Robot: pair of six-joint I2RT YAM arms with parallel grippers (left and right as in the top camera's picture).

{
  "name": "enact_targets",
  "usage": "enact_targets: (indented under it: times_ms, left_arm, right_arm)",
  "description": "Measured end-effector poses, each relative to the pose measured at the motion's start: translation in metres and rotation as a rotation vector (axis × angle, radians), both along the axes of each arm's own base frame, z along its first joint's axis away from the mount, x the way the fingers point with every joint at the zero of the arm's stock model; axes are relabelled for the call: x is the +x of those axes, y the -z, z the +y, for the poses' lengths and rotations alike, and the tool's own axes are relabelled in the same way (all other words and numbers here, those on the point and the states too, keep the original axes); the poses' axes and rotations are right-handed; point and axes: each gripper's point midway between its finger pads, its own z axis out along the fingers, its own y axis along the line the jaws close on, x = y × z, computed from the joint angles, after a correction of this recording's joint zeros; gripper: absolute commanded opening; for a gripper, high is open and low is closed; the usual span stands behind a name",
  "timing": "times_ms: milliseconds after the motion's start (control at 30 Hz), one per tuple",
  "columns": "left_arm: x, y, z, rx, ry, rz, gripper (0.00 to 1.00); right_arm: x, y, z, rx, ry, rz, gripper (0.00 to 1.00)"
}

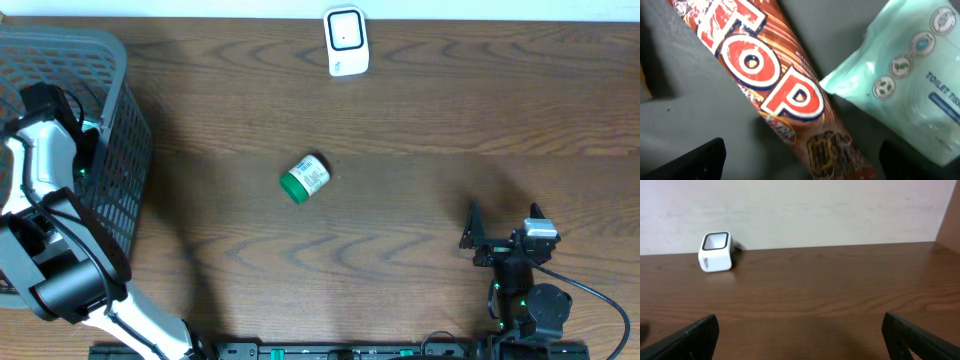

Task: Scan the item barcode
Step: 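Return the left gripper into the basket above the red TOP bar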

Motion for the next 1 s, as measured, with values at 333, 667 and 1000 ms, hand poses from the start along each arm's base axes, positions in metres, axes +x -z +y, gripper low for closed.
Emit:
enact_targets:
  times_ms: [333, 667, 1000]
  left_arm:
    - [-0.004, 0.011, 0.006, 0.033, -0.017, 0.026, 0.98]
    - [-0.011, 0.03, 0.008, 0.032, -0.008, 0.096, 0.47]
    - [-0.009, 0.029, 0.009, -0.003, 0.1, 0.081, 0.19]
  right_arm:
    - [0.0, 0.0, 0.0, 0.0, 0.0, 0.0, 0.99]
    - [0.0, 0.0, 0.0, 0.0, 0.0, 0.0, 0.99]
    - [0.0, 0.0, 0.0, 0.0, 0.0, 0.0, 0.99]
